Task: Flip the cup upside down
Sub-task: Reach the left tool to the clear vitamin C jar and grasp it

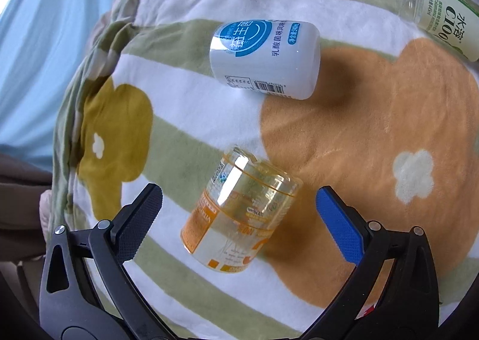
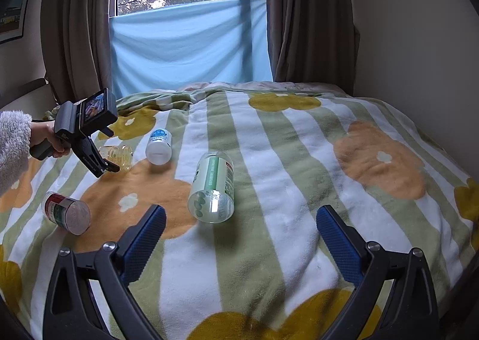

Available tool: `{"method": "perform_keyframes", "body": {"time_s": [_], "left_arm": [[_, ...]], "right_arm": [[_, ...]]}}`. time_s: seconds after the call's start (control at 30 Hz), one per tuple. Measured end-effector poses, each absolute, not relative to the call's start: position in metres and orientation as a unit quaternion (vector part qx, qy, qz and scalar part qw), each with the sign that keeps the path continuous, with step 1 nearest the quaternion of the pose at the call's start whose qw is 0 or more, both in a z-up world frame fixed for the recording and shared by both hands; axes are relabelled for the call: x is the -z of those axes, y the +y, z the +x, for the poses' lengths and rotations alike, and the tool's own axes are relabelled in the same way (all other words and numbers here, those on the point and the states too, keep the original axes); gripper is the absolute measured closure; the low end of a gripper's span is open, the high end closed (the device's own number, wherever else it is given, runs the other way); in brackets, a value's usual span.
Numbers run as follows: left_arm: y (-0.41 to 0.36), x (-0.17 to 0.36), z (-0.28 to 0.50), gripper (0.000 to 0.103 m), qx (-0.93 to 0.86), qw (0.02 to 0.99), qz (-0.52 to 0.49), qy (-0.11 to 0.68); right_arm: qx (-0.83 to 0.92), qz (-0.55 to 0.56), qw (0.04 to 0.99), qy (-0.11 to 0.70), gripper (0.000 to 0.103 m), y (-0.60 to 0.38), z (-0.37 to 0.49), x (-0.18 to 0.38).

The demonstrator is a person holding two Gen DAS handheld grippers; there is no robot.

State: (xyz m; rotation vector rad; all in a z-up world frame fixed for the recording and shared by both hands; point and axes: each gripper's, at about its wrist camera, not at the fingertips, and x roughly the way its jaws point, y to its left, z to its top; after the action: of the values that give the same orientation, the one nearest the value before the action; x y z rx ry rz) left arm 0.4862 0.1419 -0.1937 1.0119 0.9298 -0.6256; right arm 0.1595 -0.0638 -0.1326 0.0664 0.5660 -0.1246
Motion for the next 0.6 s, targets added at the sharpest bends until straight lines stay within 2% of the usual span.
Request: {"method": "perform_keyframes", "body": {"time_s": [0.17, 0.37, 0.43, 0.6], "left_arm": [[0.133, 0.213, 0.503, 0.003, 0.286, 0.686, 0.495, 0.45], [0.129, 0.225, 0.506, 0.02, 0.301, 0.657, 0.507, 0.471], [0.128, 0.226, 0.506, 0.032, 0.307, 0.652, 0.5, 0.481], [0.127, 0.224, 0.505, 0.035, 0.307, 0.65, 0.498, 0.485]], "right_arm": [[0.066, 0.026, 0.956, 0.284, 0.003, -0.064, 0.163, 0.141], [0.069, 0.023, 0.955, 0.288, 0.003, -0.063, 0.166, 0.146], [0.068, 0.024, 0.954, 0.291, 0.003, -0.063, 0.167, 0.147], [0.065, 0.027, 0.954, 0.291, 0.003, -0.062, 0.169, 0.149]]}}
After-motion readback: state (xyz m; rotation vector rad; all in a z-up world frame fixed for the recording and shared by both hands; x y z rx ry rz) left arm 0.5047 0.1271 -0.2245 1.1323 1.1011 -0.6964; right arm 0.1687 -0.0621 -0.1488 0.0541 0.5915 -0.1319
